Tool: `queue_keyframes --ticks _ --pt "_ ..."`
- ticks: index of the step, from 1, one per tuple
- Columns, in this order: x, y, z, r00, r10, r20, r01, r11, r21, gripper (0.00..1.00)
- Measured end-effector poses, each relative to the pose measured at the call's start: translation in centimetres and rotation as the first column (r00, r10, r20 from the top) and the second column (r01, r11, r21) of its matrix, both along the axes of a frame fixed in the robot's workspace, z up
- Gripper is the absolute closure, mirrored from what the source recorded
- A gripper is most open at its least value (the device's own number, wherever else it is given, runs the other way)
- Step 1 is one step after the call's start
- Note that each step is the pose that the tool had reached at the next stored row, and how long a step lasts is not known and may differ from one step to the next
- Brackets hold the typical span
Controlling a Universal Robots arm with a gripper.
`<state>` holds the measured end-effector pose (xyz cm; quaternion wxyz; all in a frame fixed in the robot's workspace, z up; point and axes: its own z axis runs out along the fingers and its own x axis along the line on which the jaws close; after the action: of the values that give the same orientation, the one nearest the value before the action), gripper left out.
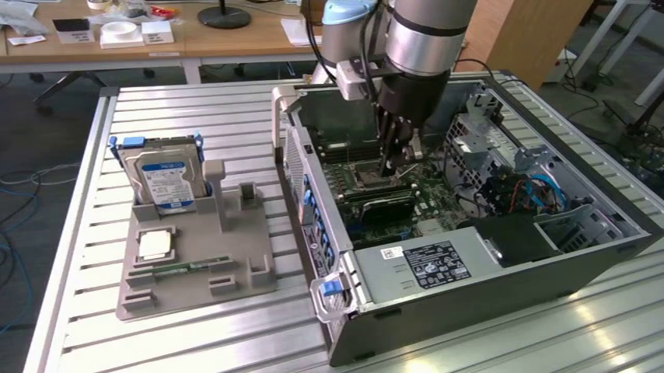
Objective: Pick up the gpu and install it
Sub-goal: 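Press down on the gpu until it lock into place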
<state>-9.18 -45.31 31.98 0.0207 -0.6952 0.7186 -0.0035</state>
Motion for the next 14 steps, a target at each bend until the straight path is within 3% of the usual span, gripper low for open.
queue_keyframes --ticks 7,14 --pt "0.0 0.01 1.44 1.0000 0.000 0.0051 0.000 1.0000 0.0000 0.89" --pt "0.0 0.01 1.53 1.0000 0.000 0.0056 0.000 1.0000 0.0000 0.89"
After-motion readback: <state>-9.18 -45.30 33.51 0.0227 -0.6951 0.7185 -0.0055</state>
